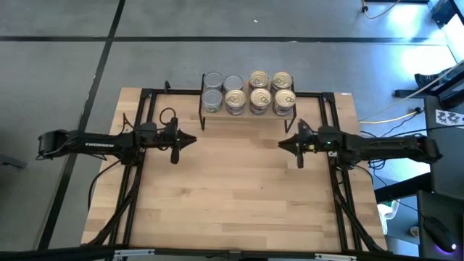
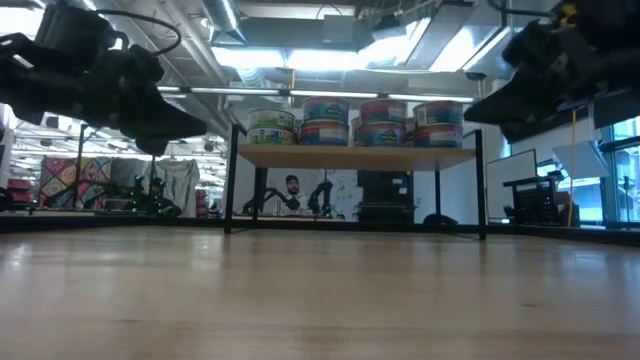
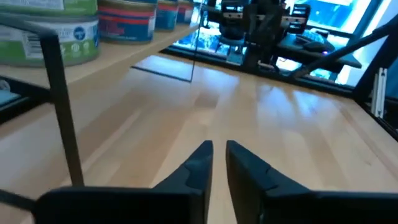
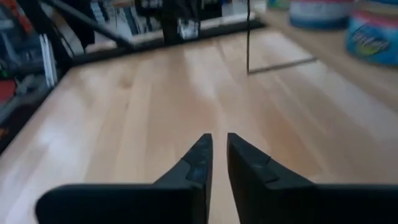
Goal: Stack canned seafood by type on shelf
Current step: Return to Home Position
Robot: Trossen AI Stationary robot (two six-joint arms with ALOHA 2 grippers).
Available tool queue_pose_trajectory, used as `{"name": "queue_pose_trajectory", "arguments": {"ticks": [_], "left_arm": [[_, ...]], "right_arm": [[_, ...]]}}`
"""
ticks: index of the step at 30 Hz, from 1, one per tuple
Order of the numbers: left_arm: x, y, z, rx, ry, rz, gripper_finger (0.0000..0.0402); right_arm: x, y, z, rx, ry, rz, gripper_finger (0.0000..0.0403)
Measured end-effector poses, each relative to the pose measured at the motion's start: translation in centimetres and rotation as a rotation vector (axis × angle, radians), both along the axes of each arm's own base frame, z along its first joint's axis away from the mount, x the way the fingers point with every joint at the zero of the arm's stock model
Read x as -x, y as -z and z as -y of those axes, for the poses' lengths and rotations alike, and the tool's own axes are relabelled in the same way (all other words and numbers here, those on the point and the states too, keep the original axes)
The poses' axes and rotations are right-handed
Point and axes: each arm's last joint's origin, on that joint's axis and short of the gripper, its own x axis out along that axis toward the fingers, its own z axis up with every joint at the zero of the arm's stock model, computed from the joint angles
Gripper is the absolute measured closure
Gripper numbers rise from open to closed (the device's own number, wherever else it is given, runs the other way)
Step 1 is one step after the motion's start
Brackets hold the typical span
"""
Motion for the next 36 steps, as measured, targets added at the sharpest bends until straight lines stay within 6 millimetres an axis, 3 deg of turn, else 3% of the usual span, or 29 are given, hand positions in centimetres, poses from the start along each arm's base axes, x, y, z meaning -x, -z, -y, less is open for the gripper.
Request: {"name": "queue_pose_trajectory", "arguments": {"ticks": [14,21,36], "left_arm": [[0.3,-0.6,1.9,-0.075,0.063,0.017,0.0399],[1.3,0.3,2.2,-0.035,0.064,0.024,0.0400],[4.1,-0.6,2.4,-0.017,0.046,0.114,0.0397]], "right_arm": [[4.0,4.1,0.0,-0.016,0.169,0.140,0.0357],[4.8,3.6,-0.1,-0.024,0.175,0.209,0.0357],[5.2,3.2,-0.2,-0.014,0.152,0.259,0.0357]]}}
